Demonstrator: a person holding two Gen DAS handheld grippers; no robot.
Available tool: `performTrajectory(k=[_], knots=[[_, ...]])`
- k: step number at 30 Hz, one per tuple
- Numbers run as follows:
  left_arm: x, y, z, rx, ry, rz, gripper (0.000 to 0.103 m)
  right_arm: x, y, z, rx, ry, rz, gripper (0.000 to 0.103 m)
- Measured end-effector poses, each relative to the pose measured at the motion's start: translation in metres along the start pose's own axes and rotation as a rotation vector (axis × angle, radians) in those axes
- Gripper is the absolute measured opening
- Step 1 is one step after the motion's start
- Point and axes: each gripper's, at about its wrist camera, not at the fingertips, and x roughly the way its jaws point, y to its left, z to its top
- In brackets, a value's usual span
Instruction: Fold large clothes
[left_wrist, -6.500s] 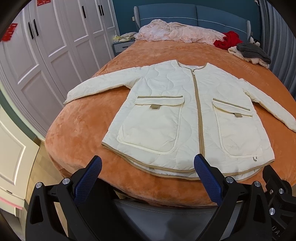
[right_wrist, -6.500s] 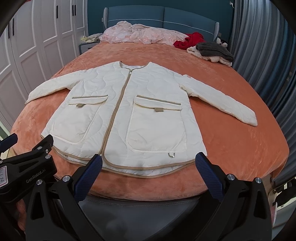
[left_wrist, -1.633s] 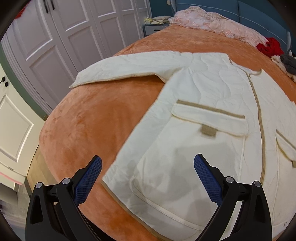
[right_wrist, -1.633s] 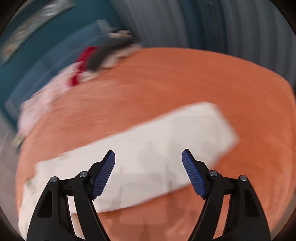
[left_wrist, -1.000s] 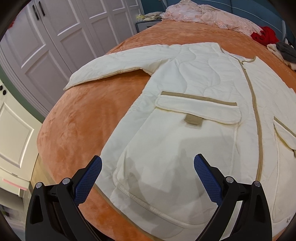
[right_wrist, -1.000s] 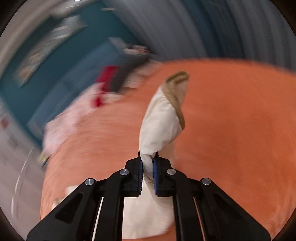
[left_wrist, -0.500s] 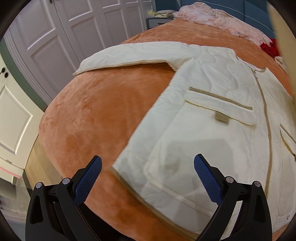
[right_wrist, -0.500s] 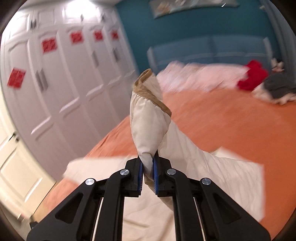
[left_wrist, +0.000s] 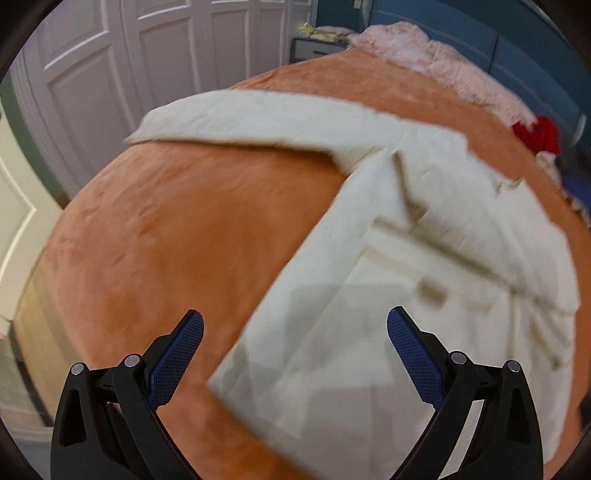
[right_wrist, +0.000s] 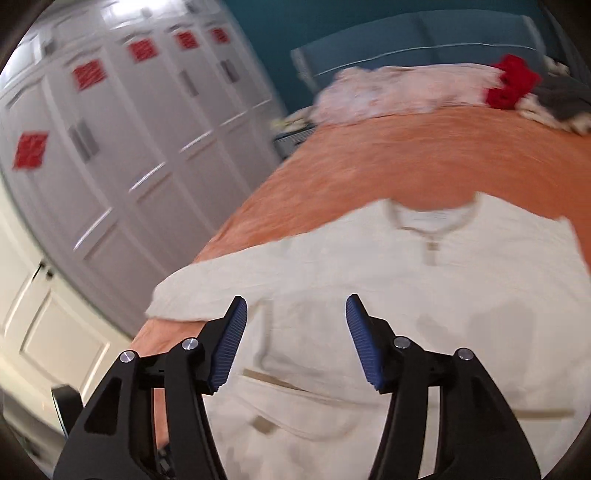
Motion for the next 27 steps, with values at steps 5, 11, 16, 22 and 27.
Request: performTrajectory(k=[5, 11, 16, 22, 27], knots=[[0.021, -0.04, 0.04, -0.03, 0.008, -0.155, 0.097, -0.044, -0.084, -0.018, 0.155, -0.022, -0.186, 0.061], [0.078, -0.075, 0.068, -0.137, 0.113, -0.253, 0.097, -0.07, -0.167, -0.045, 0.286, -0.013, -0.364, 0.062], [0.107, -0.079, 0.076, -0.223, 0.159, -0.243, 0.094, -0.062, -0.219, -0.054, 0.417, 0.008, -0.398, 0.065], [0.099, -0.09, 0.092, -0.143, 0.123, -0.21, 0.007, -0.041, -0.272, -0.048, 0.631, -0.05, -0.348, 0.045], [0.055, -0.103, 0.123, -0.036, -0.069, -0.235, 0.004, -0.044, -0.264, -0.017, 0.588, -0.137, -0.299, 0.006]])
